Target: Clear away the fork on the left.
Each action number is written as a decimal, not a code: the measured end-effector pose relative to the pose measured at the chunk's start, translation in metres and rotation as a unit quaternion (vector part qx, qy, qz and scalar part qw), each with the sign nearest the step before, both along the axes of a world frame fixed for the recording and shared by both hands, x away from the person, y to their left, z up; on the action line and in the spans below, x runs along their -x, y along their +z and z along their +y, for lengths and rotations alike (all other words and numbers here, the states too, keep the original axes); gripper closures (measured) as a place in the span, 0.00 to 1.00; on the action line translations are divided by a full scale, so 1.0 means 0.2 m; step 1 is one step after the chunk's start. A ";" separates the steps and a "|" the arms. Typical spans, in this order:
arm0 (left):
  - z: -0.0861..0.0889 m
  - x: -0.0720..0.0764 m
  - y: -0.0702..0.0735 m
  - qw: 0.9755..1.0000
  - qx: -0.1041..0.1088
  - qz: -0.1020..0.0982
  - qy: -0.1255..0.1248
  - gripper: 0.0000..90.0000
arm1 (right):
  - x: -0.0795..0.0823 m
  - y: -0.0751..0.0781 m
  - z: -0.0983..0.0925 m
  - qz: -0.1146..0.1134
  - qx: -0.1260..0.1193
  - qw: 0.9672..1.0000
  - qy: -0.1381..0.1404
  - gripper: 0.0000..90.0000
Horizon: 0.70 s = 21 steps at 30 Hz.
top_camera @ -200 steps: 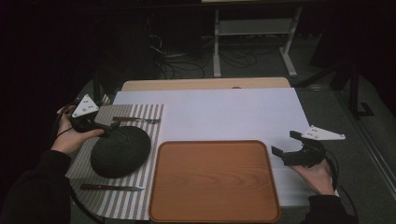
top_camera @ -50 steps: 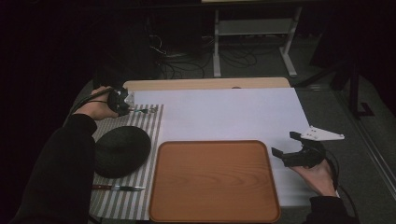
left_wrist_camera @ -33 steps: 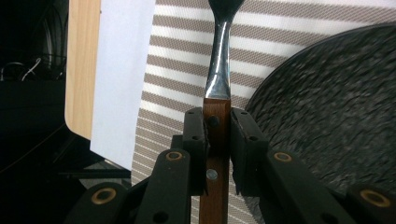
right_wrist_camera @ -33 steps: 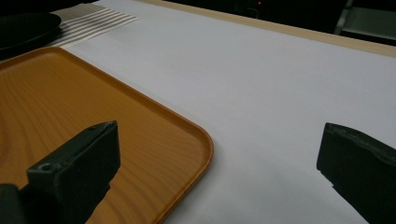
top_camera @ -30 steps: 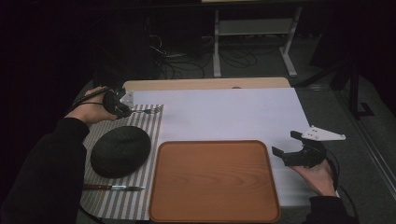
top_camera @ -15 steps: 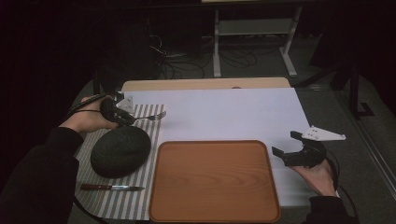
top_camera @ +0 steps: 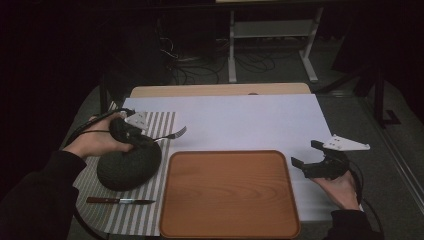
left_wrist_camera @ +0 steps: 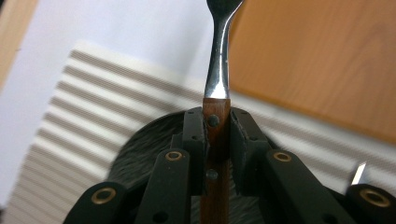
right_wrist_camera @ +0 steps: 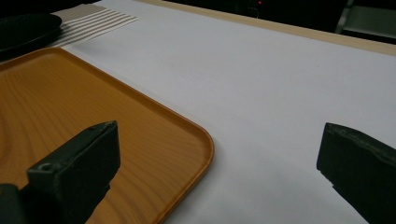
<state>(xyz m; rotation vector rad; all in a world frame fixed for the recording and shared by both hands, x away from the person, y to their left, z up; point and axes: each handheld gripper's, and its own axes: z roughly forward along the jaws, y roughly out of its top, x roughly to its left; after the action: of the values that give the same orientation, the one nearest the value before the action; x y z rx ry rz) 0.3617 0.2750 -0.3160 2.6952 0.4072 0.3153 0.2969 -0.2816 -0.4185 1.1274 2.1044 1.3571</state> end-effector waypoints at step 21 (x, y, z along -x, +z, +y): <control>-0.18 0.17 -0.15 0.984 0.084 0.144 0.063 0.85 | 0.00 0.00 0.00 0.001 0.003 1.000 0.001 0.00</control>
<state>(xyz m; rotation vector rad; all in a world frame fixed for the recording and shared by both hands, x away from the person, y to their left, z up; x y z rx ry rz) 0.3284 0.2382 -0.3468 2.5566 0.6598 -0.0760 0.2971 -0.2816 -0.4188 1.1252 2.1094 1.3502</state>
